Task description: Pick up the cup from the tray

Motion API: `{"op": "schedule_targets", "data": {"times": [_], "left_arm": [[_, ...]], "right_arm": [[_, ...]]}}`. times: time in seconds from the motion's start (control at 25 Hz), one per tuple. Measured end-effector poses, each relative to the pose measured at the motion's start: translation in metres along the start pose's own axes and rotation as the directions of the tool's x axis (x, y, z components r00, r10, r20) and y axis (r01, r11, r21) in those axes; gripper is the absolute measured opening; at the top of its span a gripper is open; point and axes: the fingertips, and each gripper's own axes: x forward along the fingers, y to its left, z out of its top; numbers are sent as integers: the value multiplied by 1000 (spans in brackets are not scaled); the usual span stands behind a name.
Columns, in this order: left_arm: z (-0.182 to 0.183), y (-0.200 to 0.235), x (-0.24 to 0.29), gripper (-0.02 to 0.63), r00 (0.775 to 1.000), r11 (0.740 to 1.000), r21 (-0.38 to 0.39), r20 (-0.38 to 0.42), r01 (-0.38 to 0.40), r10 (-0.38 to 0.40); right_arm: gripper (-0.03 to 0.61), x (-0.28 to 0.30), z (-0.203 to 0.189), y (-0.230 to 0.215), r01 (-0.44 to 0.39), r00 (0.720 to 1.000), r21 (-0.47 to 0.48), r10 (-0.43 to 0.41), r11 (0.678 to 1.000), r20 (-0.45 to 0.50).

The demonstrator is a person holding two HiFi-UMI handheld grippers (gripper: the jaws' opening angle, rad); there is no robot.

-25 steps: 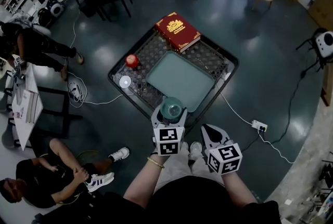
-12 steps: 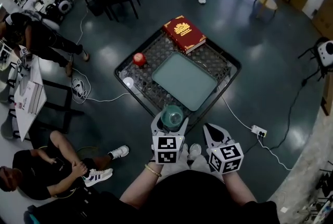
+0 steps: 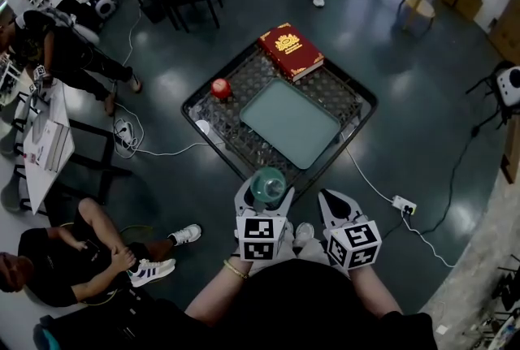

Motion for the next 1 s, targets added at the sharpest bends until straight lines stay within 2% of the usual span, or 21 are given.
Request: {"op": "schedule_targets", "data": {"times": [0.28,1.0], "left_arm": [[0,1,-5,370,1000,1000,-4,9,-12,12],[2,-3,-10,370,1000,1000,-2,21,-21,21]], "right_arm": [[2,-2,1,5,-7,1000,-38,7,999,4],[2,-10,0,5,-3,1000,-44,3,999,7]]}}
